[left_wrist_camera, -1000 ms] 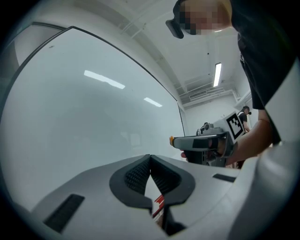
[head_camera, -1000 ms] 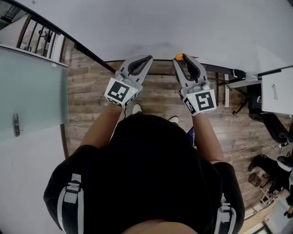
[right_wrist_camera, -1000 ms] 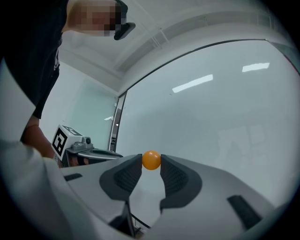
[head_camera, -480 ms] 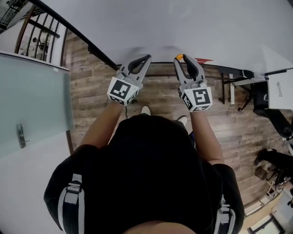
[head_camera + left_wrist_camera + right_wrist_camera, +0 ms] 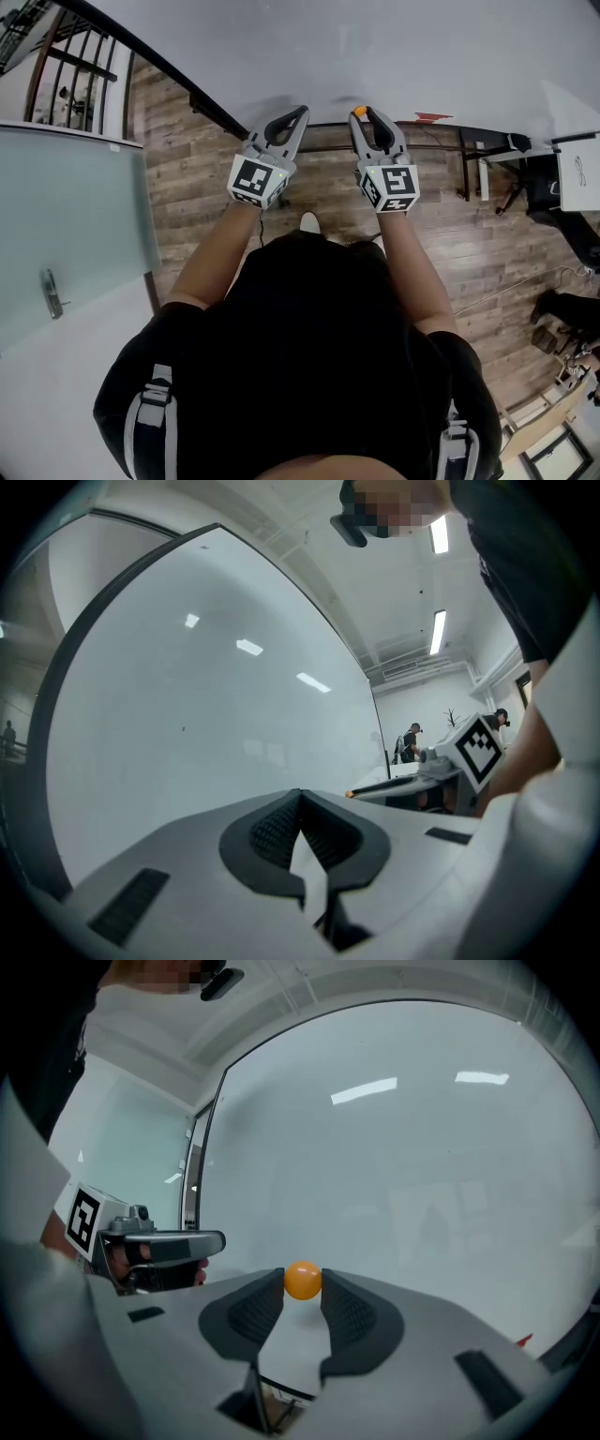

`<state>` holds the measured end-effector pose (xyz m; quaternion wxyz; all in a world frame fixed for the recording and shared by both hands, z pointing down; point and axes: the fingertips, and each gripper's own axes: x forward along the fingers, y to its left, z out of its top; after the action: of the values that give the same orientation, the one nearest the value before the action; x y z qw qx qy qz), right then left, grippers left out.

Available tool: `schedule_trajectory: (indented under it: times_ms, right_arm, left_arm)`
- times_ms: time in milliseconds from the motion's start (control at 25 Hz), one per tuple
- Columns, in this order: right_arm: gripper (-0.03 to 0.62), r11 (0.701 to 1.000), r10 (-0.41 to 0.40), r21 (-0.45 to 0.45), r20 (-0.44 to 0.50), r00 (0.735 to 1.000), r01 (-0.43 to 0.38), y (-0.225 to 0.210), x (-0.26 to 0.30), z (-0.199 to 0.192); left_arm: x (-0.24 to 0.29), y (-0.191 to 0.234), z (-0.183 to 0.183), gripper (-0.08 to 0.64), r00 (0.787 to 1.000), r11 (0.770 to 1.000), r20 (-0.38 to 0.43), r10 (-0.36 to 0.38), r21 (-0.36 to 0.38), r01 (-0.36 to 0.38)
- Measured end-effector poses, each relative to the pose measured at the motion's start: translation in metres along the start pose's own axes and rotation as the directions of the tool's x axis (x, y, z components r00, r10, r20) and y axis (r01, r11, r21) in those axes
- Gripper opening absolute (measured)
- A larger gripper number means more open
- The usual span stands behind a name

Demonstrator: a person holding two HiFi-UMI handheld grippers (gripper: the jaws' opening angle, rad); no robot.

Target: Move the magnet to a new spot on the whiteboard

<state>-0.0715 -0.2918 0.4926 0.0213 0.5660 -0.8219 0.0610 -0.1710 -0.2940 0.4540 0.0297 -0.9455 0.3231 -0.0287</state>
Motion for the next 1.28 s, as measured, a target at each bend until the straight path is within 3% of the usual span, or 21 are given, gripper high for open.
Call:
schedule_trajectory:
  times_ms: [440,800,1280]
  right_arm:
    - [0.121,0.997,-0.053,0.053,-0.046,0.998,0.056,-0.001,0.035,-0.046]
    - [0.120,0.996,-0.090,-0.017,-0.058,0.994,0.089,-0.002,0.050,-0.063]
    - [0.121,0.990,-0.139,-0.028,-0.102,0.985,0.137,-0.008,0.066,-0.082]
  left_arm:
    - [-0.006,0.019,-0.020,0.005,1.000,1.000,0.003,0.030,0.002,-0.030]
    - [-0.001,0.023,-0.034,0.005,1.000,1.000,-0.004,0.018,0.002,-0.018]
    - [-0.009,0.038,-0.047,0.005,0.998,0.998,-0.012,0.056,-0.030,-0.057]
